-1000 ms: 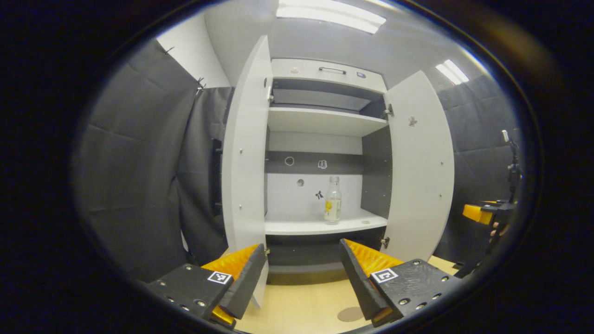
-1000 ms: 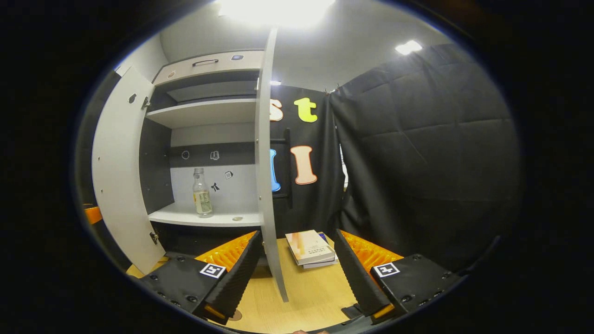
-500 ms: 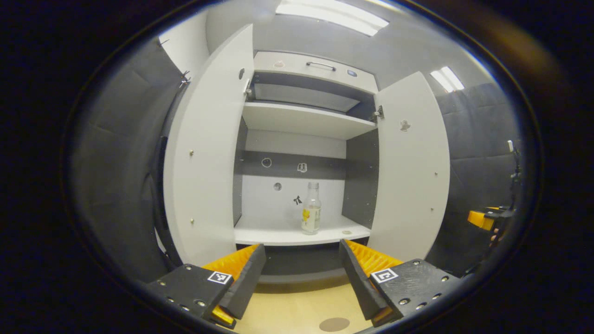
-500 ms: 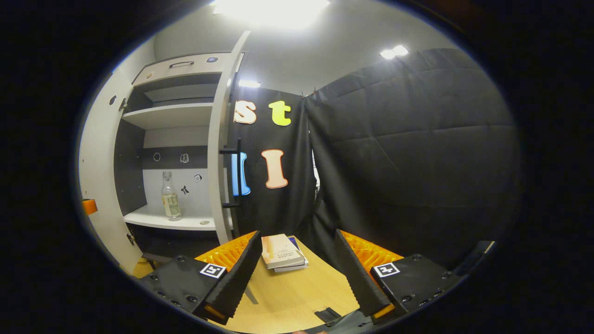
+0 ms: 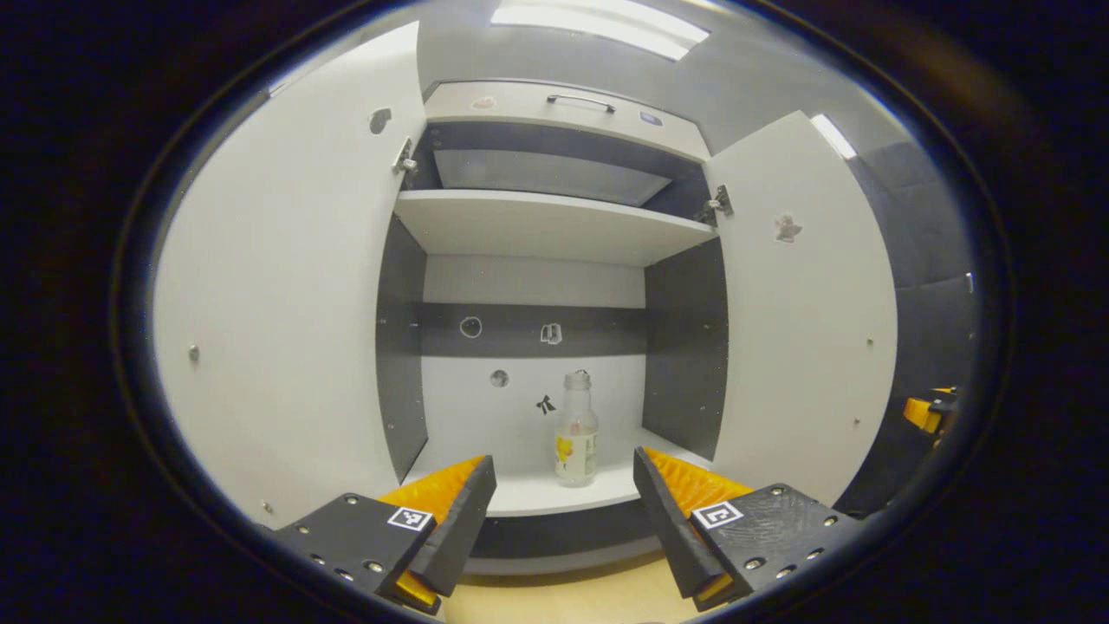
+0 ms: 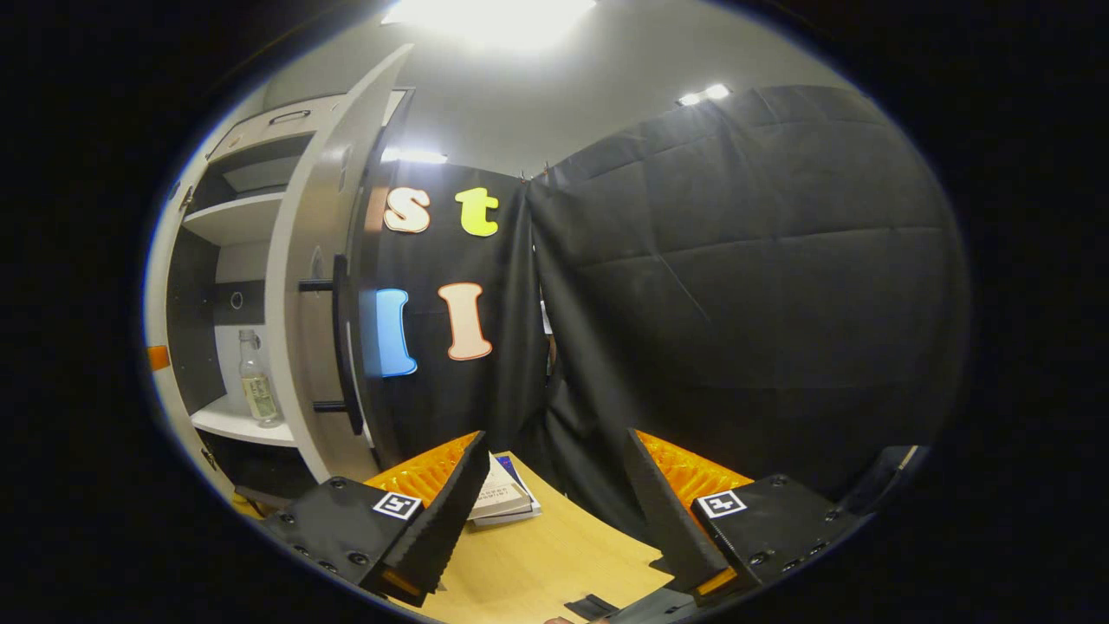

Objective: Grasp the bottle in the cabinet with the left hand and place it on the coaster, then close the right door with the right hand and the left door with the left hand.

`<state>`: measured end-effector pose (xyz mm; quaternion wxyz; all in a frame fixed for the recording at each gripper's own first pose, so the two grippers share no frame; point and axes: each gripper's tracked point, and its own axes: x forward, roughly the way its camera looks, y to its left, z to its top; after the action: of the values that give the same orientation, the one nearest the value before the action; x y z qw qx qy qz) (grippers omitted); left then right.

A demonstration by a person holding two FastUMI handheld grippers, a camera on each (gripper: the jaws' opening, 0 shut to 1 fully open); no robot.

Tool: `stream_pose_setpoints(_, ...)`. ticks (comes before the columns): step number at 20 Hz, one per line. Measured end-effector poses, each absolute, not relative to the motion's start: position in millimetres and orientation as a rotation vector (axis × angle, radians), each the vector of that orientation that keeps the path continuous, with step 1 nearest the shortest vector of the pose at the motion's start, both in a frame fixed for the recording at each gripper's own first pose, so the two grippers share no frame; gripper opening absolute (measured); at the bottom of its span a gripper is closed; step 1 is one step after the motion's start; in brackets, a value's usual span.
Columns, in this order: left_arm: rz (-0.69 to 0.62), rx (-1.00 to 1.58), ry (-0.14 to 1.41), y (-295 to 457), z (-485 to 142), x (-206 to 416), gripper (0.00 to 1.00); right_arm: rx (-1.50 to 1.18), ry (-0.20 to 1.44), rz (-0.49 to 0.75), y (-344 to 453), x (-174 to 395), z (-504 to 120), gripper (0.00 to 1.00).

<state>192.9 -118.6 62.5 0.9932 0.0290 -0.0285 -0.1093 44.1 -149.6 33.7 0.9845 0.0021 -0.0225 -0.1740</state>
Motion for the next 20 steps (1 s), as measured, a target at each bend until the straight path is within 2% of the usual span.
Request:
stream_pose_setpoints(9, -0.231, 0.007, -0.028, -155.3, 55.5, 295.5, 0.92, 0.013, -0.021, -0.413, -182.2, 88.7, 23.1, 1.00)
stream_pose_setpoints(10, -0.235, -0.005, -0.024, -157.3, 54.1, 305.4, 0.89, 0.014, -0.020, -0.417, -182.9, 91.8, 22.5, 1.00)
stream_pose_setpoints(11, -0.237, -0.012, -0.021, -160.2, 52.7, 314.3, 0.92, 0.015, -0.022, -0.422, -185.2, 94.9, 21.6, 1.00)
stream_pose_setpoints(17, -0.219, 0.069, -0.039, -167.4, 52.9, 360.2, 0.93, 0.003, -0.017, -0.474, -204.8, 105.2, 15.8, 1.00)
stream_pose_setpoints(18, -0.221, 0.077, -0.042, -169.8, 52.9, 368.0, 0.92, 0.006, -0.014, -0.479, -207.0, 107.9, 14.4, 0.96)
stream_pose_setpoints(20, -0.230, 0.080, -0.042, -175.1, 51.5, 381.5, 0.92, 0.014, -0.010, -0.490, -211.3, 109.5, 13.6, 0.96)
